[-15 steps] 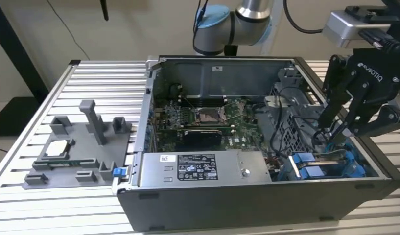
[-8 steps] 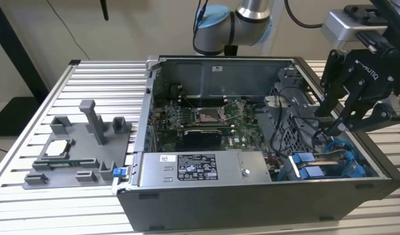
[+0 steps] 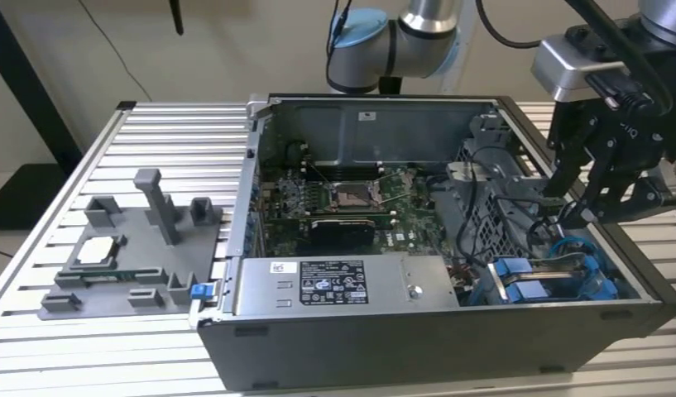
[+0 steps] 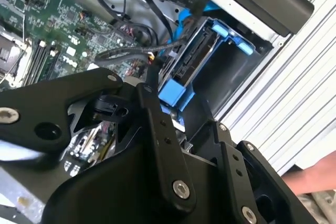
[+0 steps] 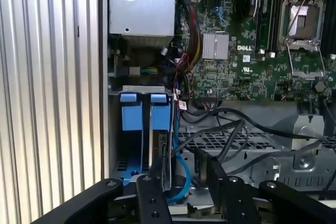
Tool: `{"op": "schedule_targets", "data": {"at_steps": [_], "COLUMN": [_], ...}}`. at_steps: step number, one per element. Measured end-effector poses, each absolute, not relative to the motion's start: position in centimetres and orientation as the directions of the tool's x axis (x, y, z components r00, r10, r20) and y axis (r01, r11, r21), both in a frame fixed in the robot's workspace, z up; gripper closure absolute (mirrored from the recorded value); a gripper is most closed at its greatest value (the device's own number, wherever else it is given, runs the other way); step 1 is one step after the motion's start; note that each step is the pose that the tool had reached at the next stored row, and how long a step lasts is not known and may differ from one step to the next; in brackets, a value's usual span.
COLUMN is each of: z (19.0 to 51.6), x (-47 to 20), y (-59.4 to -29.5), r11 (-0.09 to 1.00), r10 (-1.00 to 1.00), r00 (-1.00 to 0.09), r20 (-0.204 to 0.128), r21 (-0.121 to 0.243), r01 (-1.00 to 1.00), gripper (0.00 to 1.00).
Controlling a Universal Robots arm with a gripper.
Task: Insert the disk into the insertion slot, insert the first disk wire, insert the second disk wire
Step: 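Insert the first disk wire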
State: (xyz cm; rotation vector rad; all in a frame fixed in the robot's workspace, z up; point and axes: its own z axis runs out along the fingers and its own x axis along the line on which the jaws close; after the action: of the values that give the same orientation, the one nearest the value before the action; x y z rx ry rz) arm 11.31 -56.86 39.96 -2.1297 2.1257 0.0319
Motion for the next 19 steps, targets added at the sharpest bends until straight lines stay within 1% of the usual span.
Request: {"op": "schedule_targets", "data": {"at_steps": [6, 12, 19], "z": [39.5, 39.4, 38.7], "x": [11.3, 11.3, 11.1], "y": [-56.3, -56.3, -56.1], "r11": [0.002, 0.003, 0.005], "r10": [-0.994, -0.994, -0.991], "r00": [0.008, 0.008, 0.009], "r20": [-0.108, -0.109, -0.131], "r21": [-0.1, -0.101, -0.105], "r01": [-0.995, -0.995, -0.994], "gripper": [0.0, 0.0, 0.0]}}
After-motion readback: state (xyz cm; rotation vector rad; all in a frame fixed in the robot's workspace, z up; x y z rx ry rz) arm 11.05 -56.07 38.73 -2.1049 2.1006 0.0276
